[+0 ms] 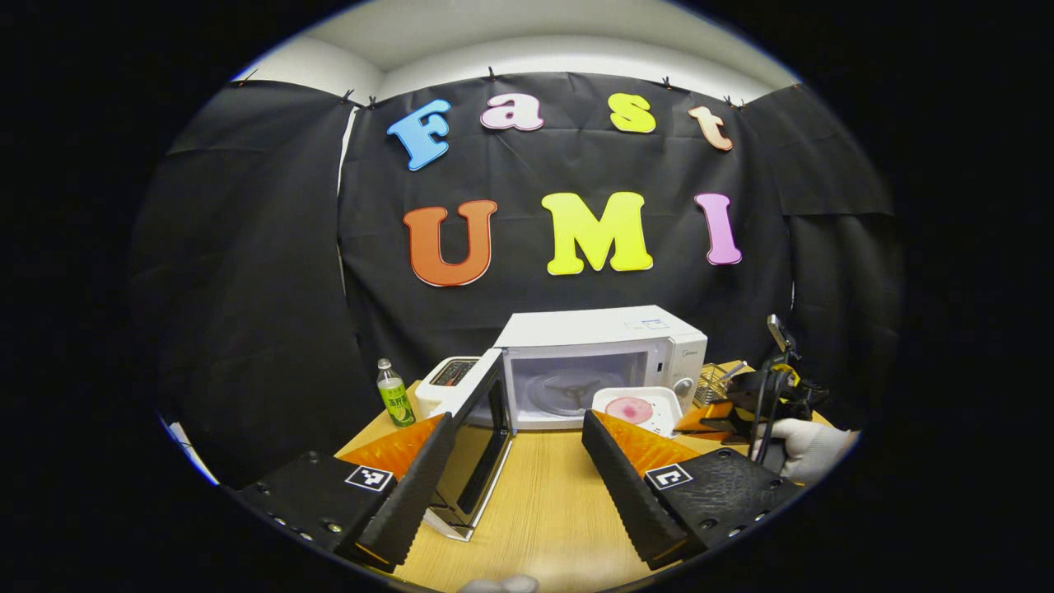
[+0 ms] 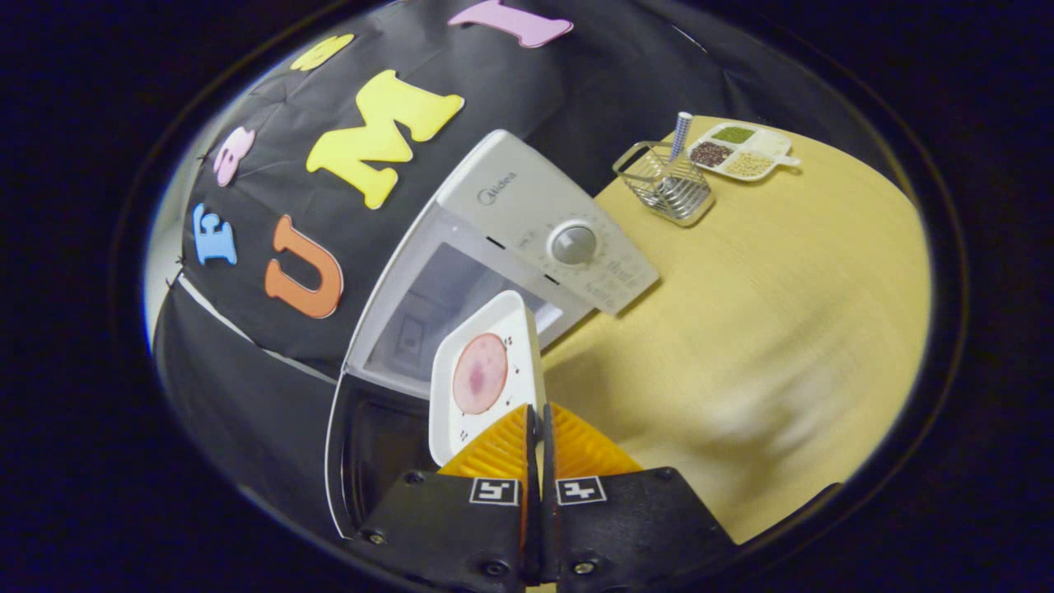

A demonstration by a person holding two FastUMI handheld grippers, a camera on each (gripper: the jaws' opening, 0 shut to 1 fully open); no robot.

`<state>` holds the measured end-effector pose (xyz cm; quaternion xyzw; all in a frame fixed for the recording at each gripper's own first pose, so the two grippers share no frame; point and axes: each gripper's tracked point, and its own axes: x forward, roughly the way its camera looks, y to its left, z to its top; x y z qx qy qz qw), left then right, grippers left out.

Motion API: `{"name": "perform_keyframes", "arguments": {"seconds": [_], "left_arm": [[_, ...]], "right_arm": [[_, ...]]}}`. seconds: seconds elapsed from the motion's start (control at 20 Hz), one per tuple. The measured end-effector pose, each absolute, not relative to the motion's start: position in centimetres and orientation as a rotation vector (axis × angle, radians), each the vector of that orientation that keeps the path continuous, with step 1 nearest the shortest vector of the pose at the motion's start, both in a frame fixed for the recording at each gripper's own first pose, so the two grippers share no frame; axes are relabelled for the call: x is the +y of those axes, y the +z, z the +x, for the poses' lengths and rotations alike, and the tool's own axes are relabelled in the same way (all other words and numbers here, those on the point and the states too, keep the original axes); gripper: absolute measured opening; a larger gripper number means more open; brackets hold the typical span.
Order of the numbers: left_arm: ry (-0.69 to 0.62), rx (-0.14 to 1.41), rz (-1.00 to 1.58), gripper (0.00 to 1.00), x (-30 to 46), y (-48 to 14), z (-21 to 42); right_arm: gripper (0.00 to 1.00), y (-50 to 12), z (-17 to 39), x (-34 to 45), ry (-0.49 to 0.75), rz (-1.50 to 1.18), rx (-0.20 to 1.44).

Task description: Open the microwave oven with the left hand, put the food in, and close the microwave oven.

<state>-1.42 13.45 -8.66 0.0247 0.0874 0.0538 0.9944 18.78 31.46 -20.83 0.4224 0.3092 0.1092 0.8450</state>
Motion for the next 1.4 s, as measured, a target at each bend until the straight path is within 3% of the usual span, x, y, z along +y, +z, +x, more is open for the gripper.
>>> {"name": "perform_keyframes", "arguments": {"seconds": [0.7, 1.25, 1.4], "left_arm": [[0.192, 0.241, 0.072, 0.95, 16.2, -11.0, -1.9], [0.189, 0.241, 0.109, 0.95, 16.3, -10.8, -2.4], [0.19, 0.249, 0.105, 0.95, 16.3, -11.4, -2.4]], "right_arm": [[0.04, -22.6, 28.2, 39.1, -0.061, 1.072, 0.492], [0.06, -24.7, 34.6, 41.5, -0.158, 1.145, 0.448], [0.1, -24.7, 35.4, 41.7, -0.119, 1.159, 0.429]]}}
